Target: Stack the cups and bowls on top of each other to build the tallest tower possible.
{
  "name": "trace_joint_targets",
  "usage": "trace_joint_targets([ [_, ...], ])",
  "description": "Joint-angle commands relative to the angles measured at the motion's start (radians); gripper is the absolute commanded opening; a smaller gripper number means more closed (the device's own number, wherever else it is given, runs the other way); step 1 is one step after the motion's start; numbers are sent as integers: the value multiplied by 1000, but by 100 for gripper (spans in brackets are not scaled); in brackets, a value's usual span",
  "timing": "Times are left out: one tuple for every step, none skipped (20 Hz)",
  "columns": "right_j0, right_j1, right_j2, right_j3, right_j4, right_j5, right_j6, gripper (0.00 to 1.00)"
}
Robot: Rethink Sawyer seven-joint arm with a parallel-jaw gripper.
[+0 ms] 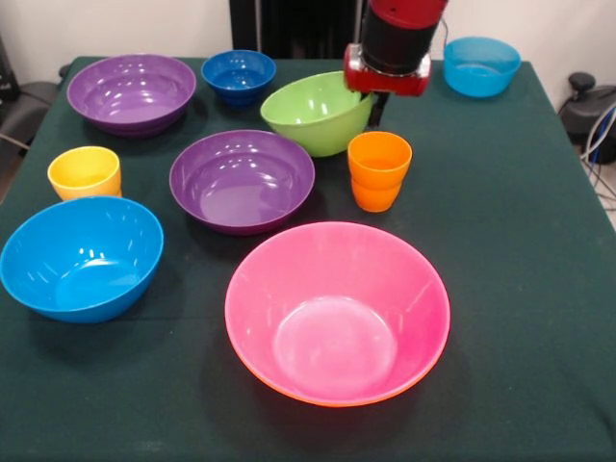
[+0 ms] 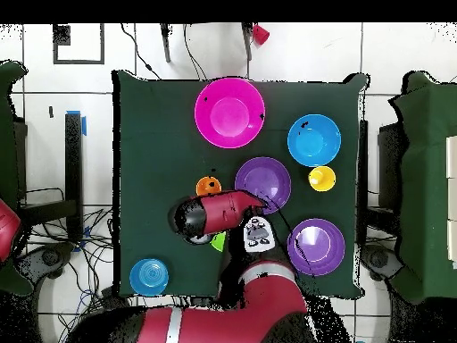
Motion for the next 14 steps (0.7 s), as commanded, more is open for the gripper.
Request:
trace_joint_targets([
  [64,-96,49,41,32,109,65,0],
  [68,-101,48,33,37,124,66,0],
  [64,-101,50,30,38,133,61,0],
  [61,-101,53,27,40,142,57,0],
  [58,-101,54,27,41,144,55,0],
  [59,-105,52,26,40,144,54,0],
  [60,-109,49,26,40,145,54,0],
  [71,-132,40,26,38,152,59,0],
  [76,-143,36,23,38,159,60,0],
  [88,-155,30,7,40,175,67,0],
  [90,-163,32,5,43,182,68,0],
  [89,-169,39,-4,53,192,67,0],
  [88,-173,43,-6,57,199,67,0],
  [87,-178,44,-12,60,213,63,0],
])
